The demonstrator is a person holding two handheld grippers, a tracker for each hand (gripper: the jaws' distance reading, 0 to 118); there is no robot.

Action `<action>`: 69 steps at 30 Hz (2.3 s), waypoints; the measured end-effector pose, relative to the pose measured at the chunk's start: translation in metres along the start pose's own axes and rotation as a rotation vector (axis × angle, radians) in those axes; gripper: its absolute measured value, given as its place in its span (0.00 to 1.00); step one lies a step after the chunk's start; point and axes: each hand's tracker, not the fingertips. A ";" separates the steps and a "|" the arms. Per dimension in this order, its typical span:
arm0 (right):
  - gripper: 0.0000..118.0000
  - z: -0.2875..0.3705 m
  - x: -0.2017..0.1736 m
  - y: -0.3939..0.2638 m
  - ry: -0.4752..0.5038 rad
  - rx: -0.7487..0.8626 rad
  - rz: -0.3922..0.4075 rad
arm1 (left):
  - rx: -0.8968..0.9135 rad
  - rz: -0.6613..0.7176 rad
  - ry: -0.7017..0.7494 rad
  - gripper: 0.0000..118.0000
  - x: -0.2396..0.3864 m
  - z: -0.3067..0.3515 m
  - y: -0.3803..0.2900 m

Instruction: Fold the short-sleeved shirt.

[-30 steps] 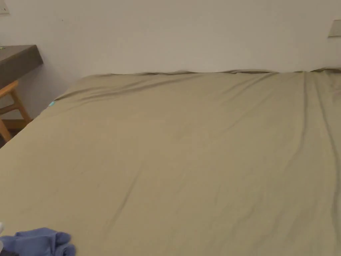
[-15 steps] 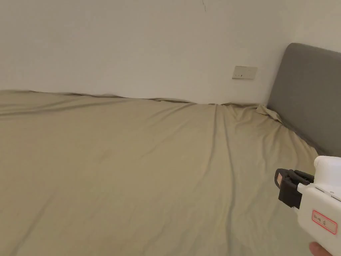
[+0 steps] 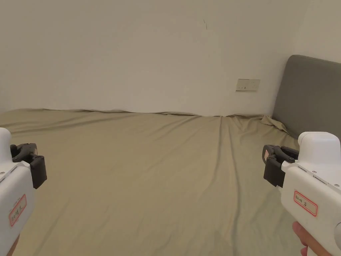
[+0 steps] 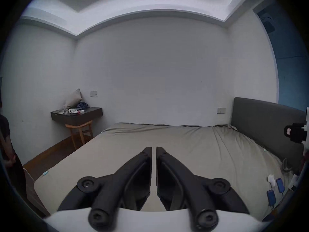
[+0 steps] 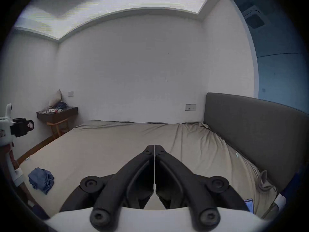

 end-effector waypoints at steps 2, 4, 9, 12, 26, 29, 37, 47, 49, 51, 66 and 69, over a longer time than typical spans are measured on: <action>0.02 0.000 0.002 0.002 -0.011 -0.001 -0.012 | -0.007 0.026 -0.006 0.02 -0.004 0.000 0.000; 0.02 0.001 -0.002 0.004 -0.005 0.000 -0.021 | -0.012 0.029 -0.008 0.02 -0.001 0.002 0.002; 0.02 0.003 -0.010 0.005 0.005 0.003 0.001 | -0.041 0.039 -0.041 0.02 0.003 0.002 -0.001; 0.02 0.002 -0.012 0.005 0.007 0.001 0.000 | -0.047 0.050 -0.052 0.02 0.003 0.001 -0.002; 0.02 -0.001 -0.017 0.006 0.001 -0.009 0.001 | -0.047 0.035 -0.069 0.02 0.008 -0.001 0.004; 0.02 -0.001 -0.016 0.007 -0.002 -0.006 0.000 | -0.051 0.031 -0.074 0.02 0.008 -0.001 0.004; 0.02 -0.002 -0.015 0.007 -0.016 -0.009 -0.005 | -0.058 0.032 -0.082 0.02 0.010 -0.002 0.003; 0.02 -0.001 -0.024 0.008 -0.020 -0.002 0.019 | -0.055 0.022 -0.086 0.02 0.014 0.001 0.005; 0.21 0.000 -0.024 0.008 -0.025 0.012 0.022 | -0.033 0.018 -0.106 0.13 0.013 0.001 0.006; 1.00 -0.006 -0.027 0.007 -0.067 0.010 0.035 | -0.051 0.030 -0.082 1.00 0.013 -0.002 0.008; 1.00 -0.003 -0.054 0.015 -0.134 -0.026 0.040 | -0.015 0.016 -0.109 1.00 0.011 0.006 0.009; 1.00 -0.002 -0.054 0.015 -0.104 -0.089 0.037 | -0.026 0.029 -0.116 1.00 0.014 0.005 0.011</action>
